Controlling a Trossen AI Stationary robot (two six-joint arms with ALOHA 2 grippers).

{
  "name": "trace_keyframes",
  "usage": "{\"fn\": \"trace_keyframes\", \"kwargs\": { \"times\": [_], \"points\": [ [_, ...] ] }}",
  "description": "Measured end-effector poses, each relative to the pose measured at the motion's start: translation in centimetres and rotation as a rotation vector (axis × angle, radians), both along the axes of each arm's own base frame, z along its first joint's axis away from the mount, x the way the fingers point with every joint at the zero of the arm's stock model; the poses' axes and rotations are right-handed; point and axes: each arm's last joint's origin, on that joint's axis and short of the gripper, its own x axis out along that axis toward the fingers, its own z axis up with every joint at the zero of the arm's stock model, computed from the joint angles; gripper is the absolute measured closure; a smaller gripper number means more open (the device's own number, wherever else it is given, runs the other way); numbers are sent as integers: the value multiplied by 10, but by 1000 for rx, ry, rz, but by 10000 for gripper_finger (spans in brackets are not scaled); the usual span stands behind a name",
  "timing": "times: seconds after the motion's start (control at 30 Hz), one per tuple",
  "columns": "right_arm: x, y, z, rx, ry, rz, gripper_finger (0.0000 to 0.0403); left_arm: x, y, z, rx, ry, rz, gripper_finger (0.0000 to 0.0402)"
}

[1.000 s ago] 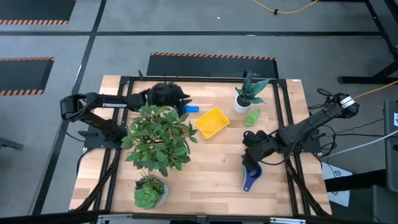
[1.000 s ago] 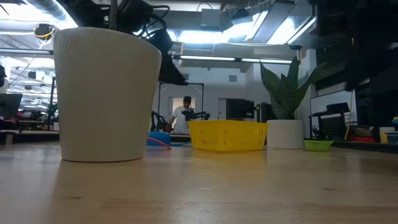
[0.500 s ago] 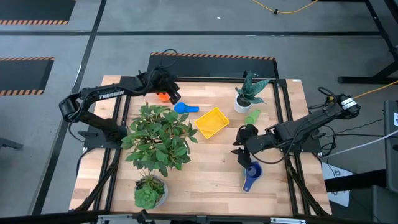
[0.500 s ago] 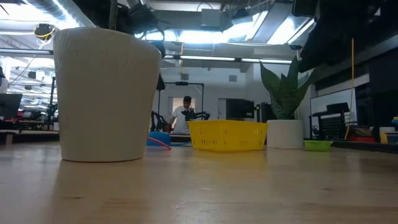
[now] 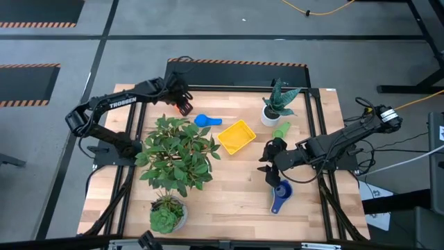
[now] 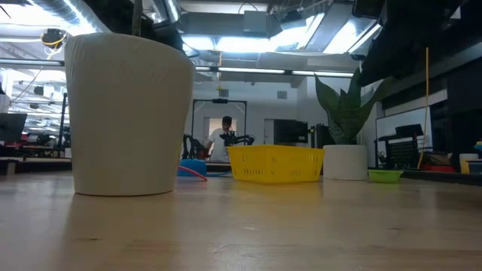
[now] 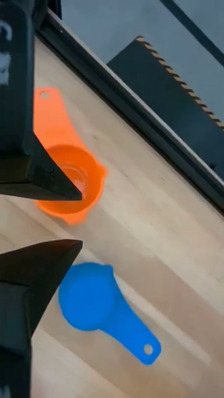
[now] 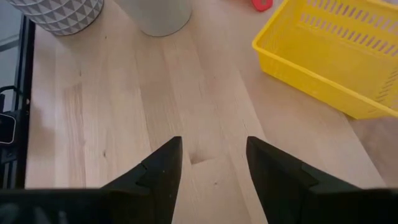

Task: Nest measuring cups in basket
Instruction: Stack the orange measuring cup on top of the dark blue measuring cup

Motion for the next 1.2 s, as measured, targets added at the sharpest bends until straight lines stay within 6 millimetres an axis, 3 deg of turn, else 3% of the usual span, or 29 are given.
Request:
{"fn": "trace_keyframes", "kwargs": {
  "times": [0.27,0.83,1.2],
  "points": [
    [0,0,0,1,0,1,219,-2,1,-5,15,13,-25,297],
    [0,0,0,1,0,1,219,-12,-9,-51,4,33,-38,297],
    [0,0,0,3,0,-1,219,-15,-11,-60,32,63,-99,299]
  ]
}}
